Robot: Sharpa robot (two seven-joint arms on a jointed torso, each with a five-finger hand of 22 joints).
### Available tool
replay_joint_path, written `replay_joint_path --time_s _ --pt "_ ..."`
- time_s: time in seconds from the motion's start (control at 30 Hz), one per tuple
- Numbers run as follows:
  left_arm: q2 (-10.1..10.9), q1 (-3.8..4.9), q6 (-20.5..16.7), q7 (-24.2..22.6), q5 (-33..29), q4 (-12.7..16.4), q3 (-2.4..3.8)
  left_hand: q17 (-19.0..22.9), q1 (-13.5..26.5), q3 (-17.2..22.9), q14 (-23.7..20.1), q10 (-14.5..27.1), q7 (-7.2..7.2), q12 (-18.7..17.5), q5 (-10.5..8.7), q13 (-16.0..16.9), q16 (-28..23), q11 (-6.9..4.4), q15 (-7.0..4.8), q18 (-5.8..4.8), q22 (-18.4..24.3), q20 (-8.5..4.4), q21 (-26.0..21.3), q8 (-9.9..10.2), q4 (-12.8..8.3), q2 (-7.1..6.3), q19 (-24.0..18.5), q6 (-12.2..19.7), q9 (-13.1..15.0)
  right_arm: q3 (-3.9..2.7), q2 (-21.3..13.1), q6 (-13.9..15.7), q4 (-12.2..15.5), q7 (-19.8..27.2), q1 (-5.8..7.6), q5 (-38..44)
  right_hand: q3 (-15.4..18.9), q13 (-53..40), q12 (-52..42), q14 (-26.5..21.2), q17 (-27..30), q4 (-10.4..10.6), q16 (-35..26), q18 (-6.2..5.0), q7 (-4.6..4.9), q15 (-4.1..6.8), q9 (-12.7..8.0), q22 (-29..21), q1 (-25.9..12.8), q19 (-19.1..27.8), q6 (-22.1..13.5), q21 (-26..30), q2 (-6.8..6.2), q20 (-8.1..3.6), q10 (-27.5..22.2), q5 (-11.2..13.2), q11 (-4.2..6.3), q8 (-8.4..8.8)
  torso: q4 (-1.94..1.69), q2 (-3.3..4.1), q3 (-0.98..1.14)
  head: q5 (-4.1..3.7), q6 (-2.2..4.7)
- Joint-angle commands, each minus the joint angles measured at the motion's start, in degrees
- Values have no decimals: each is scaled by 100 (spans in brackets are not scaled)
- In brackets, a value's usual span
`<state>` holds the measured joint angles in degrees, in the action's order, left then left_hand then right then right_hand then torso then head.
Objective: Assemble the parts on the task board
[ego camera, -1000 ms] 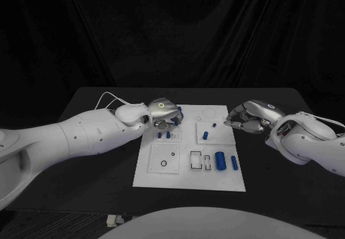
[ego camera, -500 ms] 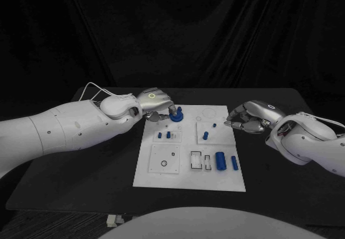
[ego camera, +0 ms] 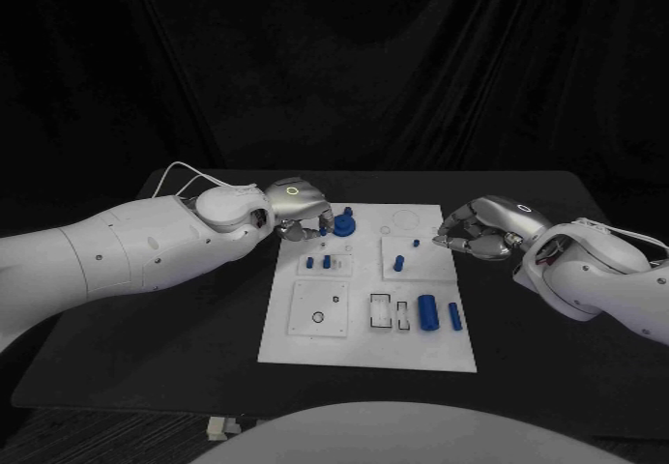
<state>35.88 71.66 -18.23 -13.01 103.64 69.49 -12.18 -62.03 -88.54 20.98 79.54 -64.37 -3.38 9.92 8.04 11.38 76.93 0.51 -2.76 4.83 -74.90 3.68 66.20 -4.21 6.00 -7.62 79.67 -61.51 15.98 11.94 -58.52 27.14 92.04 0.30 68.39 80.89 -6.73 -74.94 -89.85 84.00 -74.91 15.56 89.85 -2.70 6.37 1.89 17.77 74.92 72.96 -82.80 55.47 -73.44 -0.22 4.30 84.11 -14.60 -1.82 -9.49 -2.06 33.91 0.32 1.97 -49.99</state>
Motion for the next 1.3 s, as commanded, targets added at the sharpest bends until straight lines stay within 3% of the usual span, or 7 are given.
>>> replay_joint_path --time_s 0.03,0.37,0.93,1.3 --pt "-51 -42 239 70 2 -55 4 12 62 10 -34 20 -7 -22 -31 -10 -33 -6 -10 6 -857 14 -32 29 21 2 -36 30 -9 -3 5 -4 1 -26 -17 12 -37 -1506 -15 600 -1509 -10 15 -115 -9 -5 6 988 58 40 15 25 7 14 589 -32 -8 35 2 6 -2 2 -1" --pt "-140 -140 285 105 2 -201 3 1 40 29 -34 12 -21 -39 -6 -12 -30 6 -4 4 -860 15 -24 30 8 2 -34 24 -13 -3 7 -6 -10 -20 -23 12 -41 -1506 -15 600 -1509 -17 15 -116 -10 -5 8 987 70 41 18 28 6 13 589 -34 -7 34 2 1 -2 0 -1" --pt "-274 -319 -13 208 2 -392 3 24 -1 65 -50 -17 -47 -70 79 -12 -44 32 13 8 -858 15 -44 21 -24 -4 -46 -14 -15 -3 7 -52 -24 -10 -37 12 -41 -1506 -15 600 -1509 -17 15 -116 -10 -5 8 987 70 41 18 28 6 13 589 -34 -7 34 0 2 -2 -15 -1" --pt "-325 -366 -12 194 2 -435 3 63 -3 72 -68 -22 -51 -77 98 -12 -64 39 20 13 -852 15 -69 23 -28 -3 -58 -15 -17 -3 30 -78 -44 -13 -43 12 -45 -1506 -15 600 -1509 -23 15 -116 -11 -3 10 986 82 41 23 33 6 12 589 -34 -6 34 2 2 -2 -4 -1"
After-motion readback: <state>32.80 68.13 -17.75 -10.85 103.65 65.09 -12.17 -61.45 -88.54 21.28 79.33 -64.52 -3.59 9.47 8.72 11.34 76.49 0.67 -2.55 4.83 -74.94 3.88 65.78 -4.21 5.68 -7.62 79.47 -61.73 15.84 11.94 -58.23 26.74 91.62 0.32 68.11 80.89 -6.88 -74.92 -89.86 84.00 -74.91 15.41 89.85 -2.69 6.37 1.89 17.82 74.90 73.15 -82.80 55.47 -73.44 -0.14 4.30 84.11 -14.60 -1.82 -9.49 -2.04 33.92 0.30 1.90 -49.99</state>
